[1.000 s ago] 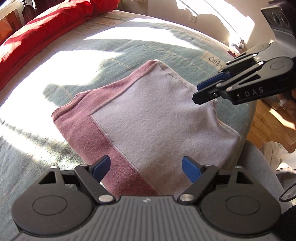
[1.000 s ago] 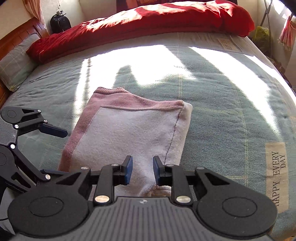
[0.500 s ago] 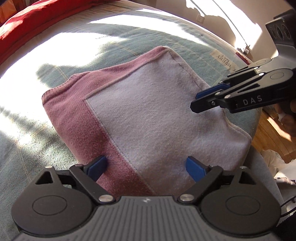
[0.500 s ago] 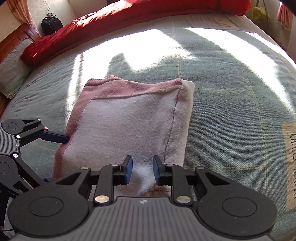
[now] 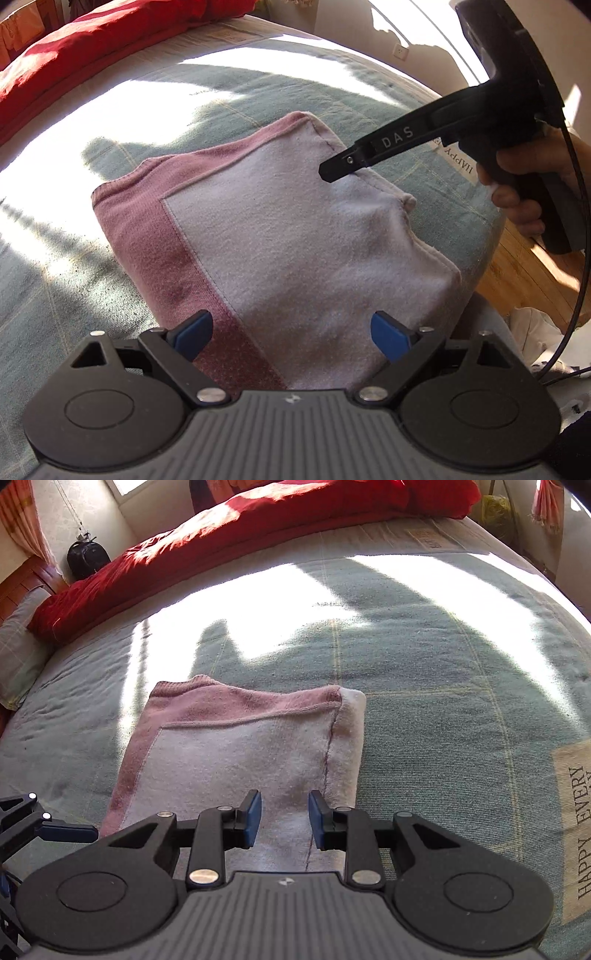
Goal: Fold clothes
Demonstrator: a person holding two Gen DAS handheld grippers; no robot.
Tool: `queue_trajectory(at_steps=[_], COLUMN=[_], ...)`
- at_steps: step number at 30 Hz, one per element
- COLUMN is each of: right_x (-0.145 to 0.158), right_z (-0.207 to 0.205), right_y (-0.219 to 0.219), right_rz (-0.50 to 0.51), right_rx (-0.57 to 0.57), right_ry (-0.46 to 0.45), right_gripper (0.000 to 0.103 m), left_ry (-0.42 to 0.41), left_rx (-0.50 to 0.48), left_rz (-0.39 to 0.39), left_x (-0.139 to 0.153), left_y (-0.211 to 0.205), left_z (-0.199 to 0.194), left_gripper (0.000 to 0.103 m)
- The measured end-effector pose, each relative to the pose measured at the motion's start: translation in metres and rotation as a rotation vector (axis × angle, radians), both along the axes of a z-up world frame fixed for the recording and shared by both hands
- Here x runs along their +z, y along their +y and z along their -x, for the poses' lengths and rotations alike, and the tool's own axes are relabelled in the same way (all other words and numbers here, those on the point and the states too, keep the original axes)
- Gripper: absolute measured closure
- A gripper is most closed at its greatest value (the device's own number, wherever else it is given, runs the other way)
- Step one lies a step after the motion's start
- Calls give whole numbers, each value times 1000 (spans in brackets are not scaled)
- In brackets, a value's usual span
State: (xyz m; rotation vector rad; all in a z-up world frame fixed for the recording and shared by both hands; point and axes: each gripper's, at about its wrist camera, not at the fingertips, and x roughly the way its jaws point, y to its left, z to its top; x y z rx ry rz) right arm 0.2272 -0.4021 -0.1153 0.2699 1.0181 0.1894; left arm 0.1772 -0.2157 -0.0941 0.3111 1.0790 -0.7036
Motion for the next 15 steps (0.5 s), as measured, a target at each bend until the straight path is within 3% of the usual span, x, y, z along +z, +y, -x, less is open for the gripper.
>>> queue_trajectory(at_steps=[6,11,15], right_x=[11,30,23], right_z=[5,-5,-22], right_y=[-2,34,75], right_rz=[-17,-37,-23], right_rx=[-28,81,186], right_ry=[-21,-63,-53], right_gripper=[75,73,72], left_ry=[-2,-49,-71], left_rx=[38,83,123], left_rz=[-15,-40,-57], left_x=[0,6,9], left_y=[12,18,29], left_z=[7,10,14], left_gripper=[11,11,11])
